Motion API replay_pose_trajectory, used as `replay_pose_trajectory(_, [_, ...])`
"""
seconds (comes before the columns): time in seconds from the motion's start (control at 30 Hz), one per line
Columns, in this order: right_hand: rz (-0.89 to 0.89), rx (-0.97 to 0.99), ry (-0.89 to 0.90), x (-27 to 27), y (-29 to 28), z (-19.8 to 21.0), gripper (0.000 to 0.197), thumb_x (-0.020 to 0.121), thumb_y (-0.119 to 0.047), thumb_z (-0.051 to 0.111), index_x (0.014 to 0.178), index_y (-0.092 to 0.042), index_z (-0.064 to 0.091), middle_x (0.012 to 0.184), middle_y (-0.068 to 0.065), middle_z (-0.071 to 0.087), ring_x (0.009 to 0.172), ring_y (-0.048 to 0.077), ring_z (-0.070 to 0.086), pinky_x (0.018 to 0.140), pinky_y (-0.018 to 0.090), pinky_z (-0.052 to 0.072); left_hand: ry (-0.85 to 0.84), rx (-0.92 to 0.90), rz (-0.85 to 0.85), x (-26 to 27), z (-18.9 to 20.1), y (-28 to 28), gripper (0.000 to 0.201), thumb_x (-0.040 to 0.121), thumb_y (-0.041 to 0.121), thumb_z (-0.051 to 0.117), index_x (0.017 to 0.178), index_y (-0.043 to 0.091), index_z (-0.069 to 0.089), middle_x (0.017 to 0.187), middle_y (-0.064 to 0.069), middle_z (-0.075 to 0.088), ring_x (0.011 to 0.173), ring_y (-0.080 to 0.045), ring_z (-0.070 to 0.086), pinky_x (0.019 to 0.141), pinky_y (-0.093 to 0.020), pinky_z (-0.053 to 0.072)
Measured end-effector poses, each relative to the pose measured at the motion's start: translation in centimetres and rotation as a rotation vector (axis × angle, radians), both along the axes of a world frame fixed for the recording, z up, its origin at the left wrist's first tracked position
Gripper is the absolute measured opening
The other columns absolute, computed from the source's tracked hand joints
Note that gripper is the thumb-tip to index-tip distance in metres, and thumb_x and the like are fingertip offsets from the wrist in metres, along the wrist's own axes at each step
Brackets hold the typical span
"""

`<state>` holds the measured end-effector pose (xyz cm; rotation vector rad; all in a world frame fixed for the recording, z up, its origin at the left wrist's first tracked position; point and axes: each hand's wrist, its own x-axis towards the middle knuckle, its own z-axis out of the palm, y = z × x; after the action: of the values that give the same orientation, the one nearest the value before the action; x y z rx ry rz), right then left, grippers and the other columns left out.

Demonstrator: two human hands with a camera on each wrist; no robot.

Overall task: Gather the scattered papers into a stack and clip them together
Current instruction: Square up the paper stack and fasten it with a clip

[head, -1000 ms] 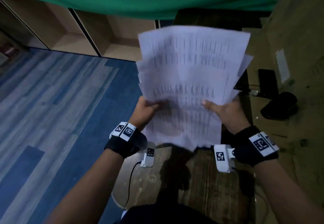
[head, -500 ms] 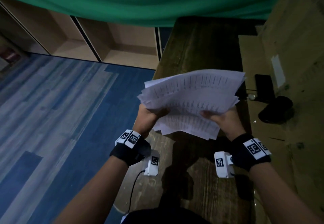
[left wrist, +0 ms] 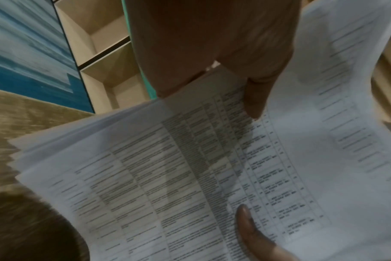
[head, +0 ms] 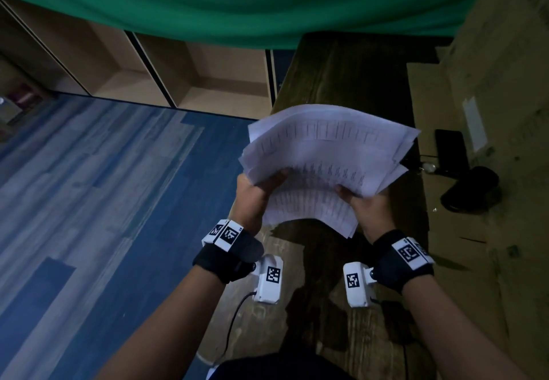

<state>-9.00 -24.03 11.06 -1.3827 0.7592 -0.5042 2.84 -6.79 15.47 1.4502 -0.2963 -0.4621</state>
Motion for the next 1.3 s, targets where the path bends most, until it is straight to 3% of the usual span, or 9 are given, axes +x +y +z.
replay_pose_trajectory(0.17, [0.086,-0.131,-0.049,-0.9,0.1,1.4,0.039,0.076,-0.003,0.077,0.094,-0.030,0.057,0.098,-0.010,0.063,0.093,0.003,0.062,0.073,0.011,0.054,0.016,0.034,0.079,0.0,-0.3,0.4,0.020,0.080,0.006,0.078,0.091,0.023,0.077,0.096,0.000,0.076,0.091,-0.014,0.072,0.082,-0.041,0.058])
replay_pose_trajectory(0.27, [0.135,-0.169,-0.036,-1.5,0.0,2.8,0.039,0.072,-0.016,0.081,0.099,-0.033,0.058,0.100,-0.006,0.067,0.094,0.003,0.066,0.073,0.022,0.058,0.011,-0.002,0.090,-0.4,-0.4,0.8,0.041,0.074,0.013,0.083,0.111,-0.001,0.070,0.104,-0.011,0.076,0.095,-0.021,0.073,0.080,-0.036,0.056])
replay_pose_trajectory(0.37, [0.107,-0.143,-0.149,-1.1,0.0,5.5,0.032,0.072,-0.029,0.077,0.100,-0.035,0.062,0.102,-0.003,0.070,0.095,0.010,0.069,0.078,0.034,0.058,-0.101,-0.070,0.082,-0.4,1.5,0.3,0.052,0.074,0.034,0.079,0.114,0.002,0.068,0.111,-0.013,0.073,0.103,-0.025,0.071,0.080,-0.030,0.057])
replay_pose_trajectory(0.5, [0.086,-0.104,-0.224,-0.5,0.5,7.7,0.034,0.073,-0.065,0.065,0.089,-0.035,0.068,0.095,0.015,0.068,0.084,0.028,0.067,0.076,0.047,0.054,-0.180,-0.054,0.213,-0.7,3.8,-1.7,0.072,0.074,0.062,0.062,0.079,-0.010,0.062,0.075,-0.008,0.054,0.073,-0.018,0.053,0.071,-0.029,0.040])
replay_pose_trajectory(0.6, [0.012,-0.082,-0.167,-0.1,0.6,8.0,0.080,0.066,-0.085,0.050,0.095,-0.013,0.067,0.097,0.027,0.064,0.082,0.039,0.065,0.070,0.051,0.055,-0.129,-0.013,0.322,-0.7,4.1,-2.3,0.068,0.074,0.068,0.058,0.055,0.004,0.041,0.060,0.001,0.036,0.063,-0.013,0.037,0.066,-0.032,0.028])
replay_pose_trajectory(0.67, [-0.038,-0.061,-0.154,0.0,0.4,8.4,0.100,0.063,-0.089,0.046,0.090,0.007,0.057,0.081,0.023,0.060,0.067,0.036,0.059,0.061,0.043,0.050,-0.113,0.006,0.332,-0.6,3.8,-2.4,0.067,0.076,0.062,0.063,0.059,-0.002,0.054,0.060,0.002,0.041,0.067,-0.014,0.042,0.066,-0.033,0.030])
replay_pose_trajectory(0.87, [-0.192,-0.088,-0.069,0.6,1.0,8.6,0.048,0.080,-0.056,0.057,0.052,-0.020,0.043,0.058,0.000,0.039,0.061,0.023,0.040,0.063,0.036,0.033,-0.121,0.069,0.354,-0.6,3.2,-2.7,0.048,0.087,0.037,0.068,0.047,0.025,0.046,0.048,0.014,0.040,0.058,-0.009,0.041,0.063,-0.029,0.033])
replay_pose_trajectory(1.03, [-0.165,-0.242,-0.099,0.4,1.5,7.5,0.037,0.086,-0.054,0.057,0.061,-0.026,0.058,0.054,-0.010,0.044,0.055,0.009,0.042,0.059,0.026,0.035,-0.150,0.061,0.331,-0.7,2.7,-2.3,0.039,0.081,0.048,0.071,0.069,0.012,0.071,0.068,-0.004,0.066,0.070,-0.020,0.063,0.068,-0.037,0.048])
replay_pose_trajectory(1.3, [-0.191,-0.238,-0.152,-0.2,1.1,6.0,0.046,0.078,-0.044,0.072,0.113,-0.016,0.062,0.096,-0.012,0.067,0.087,-0.004,0.064,0.072,0.017,0.051,-0.128,0.042,0.283,-0.9,2.3,-2.0,0.019,0.084,0.036,0.075,0.083,0.016,0.077,0.079,-0.005,0.074,0.076,-0.010,0.067,0.069,-0.026,0.050])
